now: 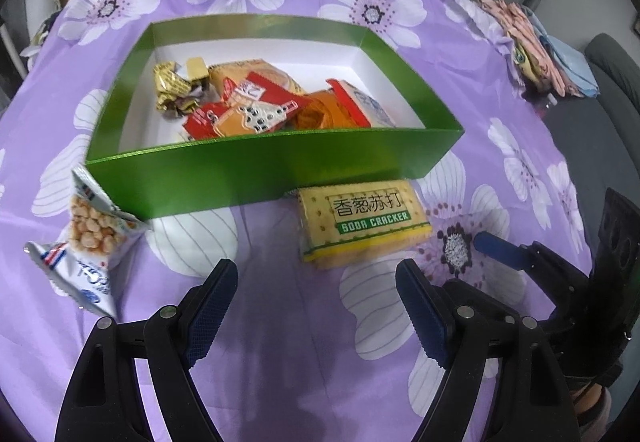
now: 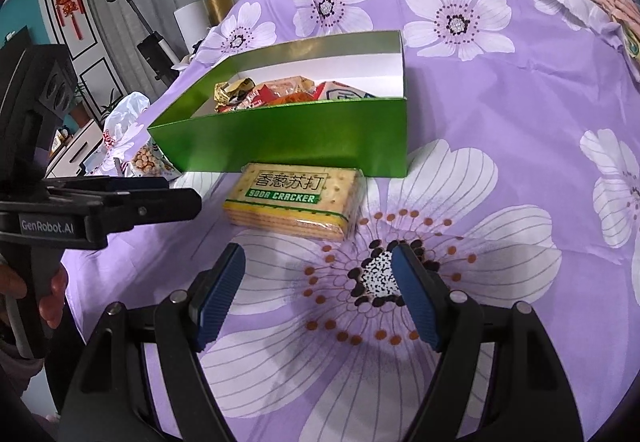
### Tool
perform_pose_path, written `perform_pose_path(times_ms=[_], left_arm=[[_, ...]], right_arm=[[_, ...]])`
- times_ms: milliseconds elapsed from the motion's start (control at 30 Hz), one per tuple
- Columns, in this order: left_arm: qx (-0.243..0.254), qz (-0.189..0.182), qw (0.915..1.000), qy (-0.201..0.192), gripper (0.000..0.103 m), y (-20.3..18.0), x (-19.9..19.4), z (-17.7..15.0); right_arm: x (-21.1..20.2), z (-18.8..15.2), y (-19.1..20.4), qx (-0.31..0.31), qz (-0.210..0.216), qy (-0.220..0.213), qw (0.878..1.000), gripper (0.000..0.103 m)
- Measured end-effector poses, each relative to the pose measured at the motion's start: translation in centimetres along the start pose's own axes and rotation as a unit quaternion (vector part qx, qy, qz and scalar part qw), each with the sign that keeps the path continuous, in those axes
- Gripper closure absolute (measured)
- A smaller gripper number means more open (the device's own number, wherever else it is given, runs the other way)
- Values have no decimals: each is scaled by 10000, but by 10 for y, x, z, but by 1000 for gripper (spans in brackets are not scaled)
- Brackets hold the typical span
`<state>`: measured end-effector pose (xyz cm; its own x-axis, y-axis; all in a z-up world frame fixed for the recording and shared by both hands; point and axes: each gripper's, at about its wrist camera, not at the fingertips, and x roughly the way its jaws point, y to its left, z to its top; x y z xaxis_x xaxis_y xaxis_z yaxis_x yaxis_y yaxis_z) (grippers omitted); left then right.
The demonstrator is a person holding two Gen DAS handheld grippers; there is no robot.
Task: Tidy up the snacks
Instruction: 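Move the right tool back to the yellow soda-cracker pack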
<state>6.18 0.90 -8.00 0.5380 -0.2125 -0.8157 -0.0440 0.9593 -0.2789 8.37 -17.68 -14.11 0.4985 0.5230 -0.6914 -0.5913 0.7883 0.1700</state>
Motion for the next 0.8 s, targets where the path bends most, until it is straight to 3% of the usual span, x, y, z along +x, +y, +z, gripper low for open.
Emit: perform_pose_path(times_ms=[800], left_arm=[[-76,-526,9985,163,22,2,41,16]], right_arm=[[43,21,-7,-389,98,468,9981,26]])
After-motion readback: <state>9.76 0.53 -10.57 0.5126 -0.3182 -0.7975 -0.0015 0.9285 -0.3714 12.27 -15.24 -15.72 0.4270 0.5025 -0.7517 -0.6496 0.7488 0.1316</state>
